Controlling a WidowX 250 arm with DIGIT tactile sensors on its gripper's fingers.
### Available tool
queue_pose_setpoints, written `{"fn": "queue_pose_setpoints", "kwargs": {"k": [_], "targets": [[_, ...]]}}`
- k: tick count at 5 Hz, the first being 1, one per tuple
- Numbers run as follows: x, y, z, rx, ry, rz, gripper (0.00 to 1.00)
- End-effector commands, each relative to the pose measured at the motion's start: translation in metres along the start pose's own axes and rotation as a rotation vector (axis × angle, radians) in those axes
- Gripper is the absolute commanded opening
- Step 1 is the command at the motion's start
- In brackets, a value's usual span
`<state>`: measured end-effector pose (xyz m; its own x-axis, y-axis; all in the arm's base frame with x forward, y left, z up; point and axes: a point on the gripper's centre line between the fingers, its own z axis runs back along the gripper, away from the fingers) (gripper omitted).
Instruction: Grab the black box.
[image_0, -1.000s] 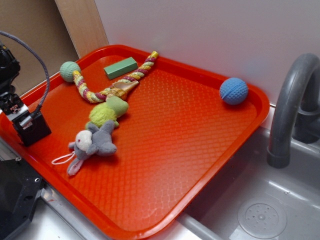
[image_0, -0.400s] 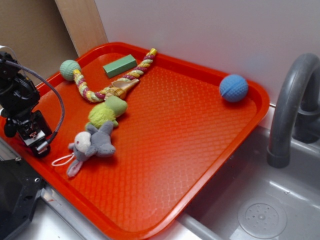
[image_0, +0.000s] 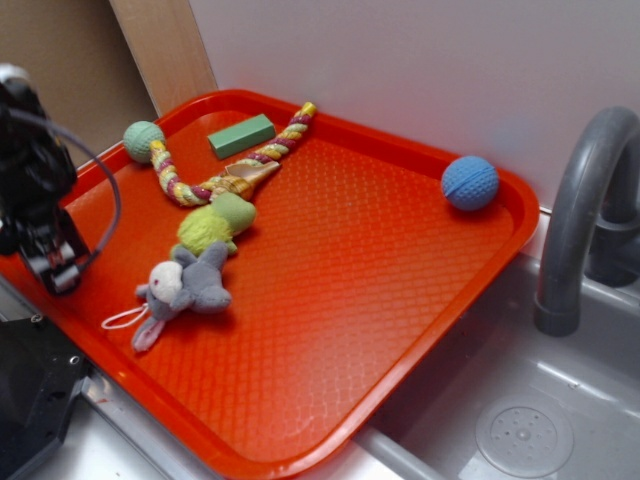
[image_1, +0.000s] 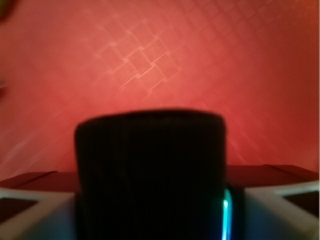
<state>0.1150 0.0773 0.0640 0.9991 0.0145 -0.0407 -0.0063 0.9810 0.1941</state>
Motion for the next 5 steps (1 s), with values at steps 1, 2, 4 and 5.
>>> {"fn": "queue_pose_setpoints", "kwargs": {"k": [1,2,4,5], "targets": [[0.044,-0.008,0.108,-0.133,-0.002,0.211,0.00],[0.061,-0.025,0.123,-0.061,0.037,0.257,0.00],[0.041,-0.034,0.154,-0.055,0.006,0.232,0.00],[0.036,-0.033,0.151,-0.056,0.016,0.242,0.00]]}}
